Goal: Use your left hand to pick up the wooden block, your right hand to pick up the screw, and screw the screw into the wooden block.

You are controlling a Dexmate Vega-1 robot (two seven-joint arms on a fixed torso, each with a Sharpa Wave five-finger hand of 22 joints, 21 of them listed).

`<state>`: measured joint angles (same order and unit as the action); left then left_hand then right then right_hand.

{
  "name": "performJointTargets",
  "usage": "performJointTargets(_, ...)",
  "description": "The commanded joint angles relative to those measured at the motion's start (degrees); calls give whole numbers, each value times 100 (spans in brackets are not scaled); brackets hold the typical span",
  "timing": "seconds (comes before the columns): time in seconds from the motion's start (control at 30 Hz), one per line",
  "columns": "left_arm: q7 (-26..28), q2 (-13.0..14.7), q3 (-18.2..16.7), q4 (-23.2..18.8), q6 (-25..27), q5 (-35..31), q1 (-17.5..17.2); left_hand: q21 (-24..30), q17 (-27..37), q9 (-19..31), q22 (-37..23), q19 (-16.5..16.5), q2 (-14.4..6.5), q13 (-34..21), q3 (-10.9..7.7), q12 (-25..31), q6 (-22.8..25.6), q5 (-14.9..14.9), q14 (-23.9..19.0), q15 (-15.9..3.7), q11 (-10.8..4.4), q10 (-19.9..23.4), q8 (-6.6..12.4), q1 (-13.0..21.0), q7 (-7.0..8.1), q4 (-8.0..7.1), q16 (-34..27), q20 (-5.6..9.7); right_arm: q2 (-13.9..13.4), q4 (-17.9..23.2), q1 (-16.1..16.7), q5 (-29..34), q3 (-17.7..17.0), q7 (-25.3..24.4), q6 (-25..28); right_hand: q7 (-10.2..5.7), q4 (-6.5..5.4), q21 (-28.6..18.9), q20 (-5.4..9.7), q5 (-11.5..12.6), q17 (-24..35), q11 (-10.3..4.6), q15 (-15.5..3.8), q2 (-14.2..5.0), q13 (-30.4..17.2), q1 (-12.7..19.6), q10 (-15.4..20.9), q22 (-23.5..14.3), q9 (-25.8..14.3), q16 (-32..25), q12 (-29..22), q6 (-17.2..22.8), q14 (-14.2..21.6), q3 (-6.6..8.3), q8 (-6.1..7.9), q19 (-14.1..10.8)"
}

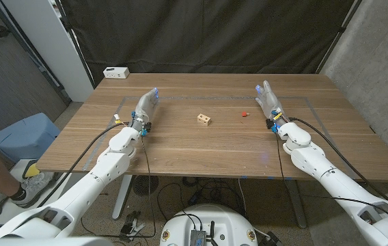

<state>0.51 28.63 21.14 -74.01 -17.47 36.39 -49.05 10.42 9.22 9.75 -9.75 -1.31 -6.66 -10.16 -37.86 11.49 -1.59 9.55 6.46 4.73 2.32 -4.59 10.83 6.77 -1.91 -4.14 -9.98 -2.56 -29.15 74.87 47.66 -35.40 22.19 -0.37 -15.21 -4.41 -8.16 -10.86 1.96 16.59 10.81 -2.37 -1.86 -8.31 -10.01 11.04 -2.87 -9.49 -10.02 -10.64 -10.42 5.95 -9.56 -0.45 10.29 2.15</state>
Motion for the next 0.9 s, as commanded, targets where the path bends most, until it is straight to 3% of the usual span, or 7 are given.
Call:
performJointTargets(0.03,167,180,15,-215,133,-203,-26,73,17,27,-6,73,-156,-17,-18,58,98,33,-91,12,-10,123,26,63,0,66,-39,-51,-54,102,24,130,35,-131,61,1,-9,-27,172,36,9,-53,-19,-79,-14,71,5,-10,-9,-48,-30,32,-22,40,32,-6)
performJointTargets(0.3,356,374,97,-476,330,-542,64,79,17,26,-6,115,-128,-19,-3,103,201,27,-148,20,-81,304,30,95,125,142,-32,-41,-65,13,-72,184,72,-91,95,-7,1,-28,167,40,5,-54,-23,-78,-15,83,21,-10,-9,-51,-35,36,-11,54,33,-22)
performJointTargets(0.47,443,503,168,-647,523,-755,140,74,22,22,-4,138,-105,-20,-2,110,315,37,-150,157,-226,406,33,160,224,251,-15,-120,-101,27,-93,205,72,-82,120,-4,8,-27,168,42,3,-49,-27,-79,-15,92,17,-10,-9,-52,-33,36,-6,64,33,-27)
performJointTargets(0.77,389,573,352,-641,647,-1121,447,64,29,20,-2,152,-57,-22,-8,124,428,57,-149,165,-409,551,29,268,419,421,-13,-169,-81,-98,-147,236,42,-107,31,-8,24,-21,165,48,-1,-52,-27,-80,-16,111,18,-10,-10,-50,-32,37,-4,88,32,-31)
performJointTargets(0.9,359,615,438,-676,687,-1290,545,37,35,20,-7,88,37,-25,20,106,491,53,-99,120,-522,599,16,342,624,573,-4,-370,-46,-193,-200,234,39,-83,-13,-9,28,-21,162,49,-2,-48,-16,-80,-17,116,15,-10,-10,-51,-30,39,-2,94,33,-35)
